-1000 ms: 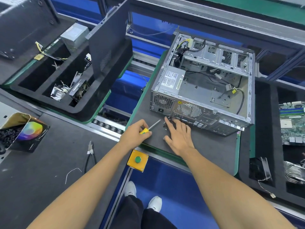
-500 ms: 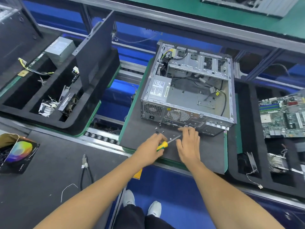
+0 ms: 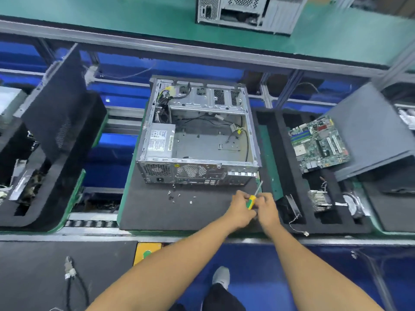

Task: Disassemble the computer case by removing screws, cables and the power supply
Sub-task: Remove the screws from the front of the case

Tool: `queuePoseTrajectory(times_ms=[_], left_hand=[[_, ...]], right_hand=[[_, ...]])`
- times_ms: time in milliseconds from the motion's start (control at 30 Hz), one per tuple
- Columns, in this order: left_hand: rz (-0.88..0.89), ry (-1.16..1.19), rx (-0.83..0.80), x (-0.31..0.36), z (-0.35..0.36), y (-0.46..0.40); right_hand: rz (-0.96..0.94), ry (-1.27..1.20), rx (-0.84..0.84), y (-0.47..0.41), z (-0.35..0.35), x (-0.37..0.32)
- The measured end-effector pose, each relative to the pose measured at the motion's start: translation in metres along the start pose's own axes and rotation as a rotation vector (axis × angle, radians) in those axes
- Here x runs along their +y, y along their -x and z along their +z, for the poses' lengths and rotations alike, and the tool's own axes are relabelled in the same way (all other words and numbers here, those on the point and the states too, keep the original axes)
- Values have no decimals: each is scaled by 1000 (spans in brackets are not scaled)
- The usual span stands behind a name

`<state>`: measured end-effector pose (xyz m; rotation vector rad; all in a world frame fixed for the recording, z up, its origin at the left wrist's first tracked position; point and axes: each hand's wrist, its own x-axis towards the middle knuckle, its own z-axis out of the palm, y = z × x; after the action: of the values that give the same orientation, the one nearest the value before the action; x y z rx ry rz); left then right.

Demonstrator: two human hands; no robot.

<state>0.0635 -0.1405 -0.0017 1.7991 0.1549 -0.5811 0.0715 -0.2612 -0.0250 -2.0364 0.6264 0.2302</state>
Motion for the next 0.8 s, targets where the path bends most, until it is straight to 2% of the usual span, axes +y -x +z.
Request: queuePoseTrajectory(times_ms=[300, 400, 533, 667, 800], left_hand=[[-73, 392, 408, 25, 43, -46], [-76, 324, 534, 24, 51, -54], [-79, 109, 663, 25, 57, -59], [-97, 10, 683, 23, 52, -56], [-98, -73, 742, 30, 39, -39]], right_hand=[[-132, -94, -167, -61, -18, -28], [-240, 73, -205, -78, -17, -37], [-319, 182, -213, -93, -12, -43], [-447, 264, -236, -98, -12, -39], [-404, 152, -219, -100, -15, -43]])
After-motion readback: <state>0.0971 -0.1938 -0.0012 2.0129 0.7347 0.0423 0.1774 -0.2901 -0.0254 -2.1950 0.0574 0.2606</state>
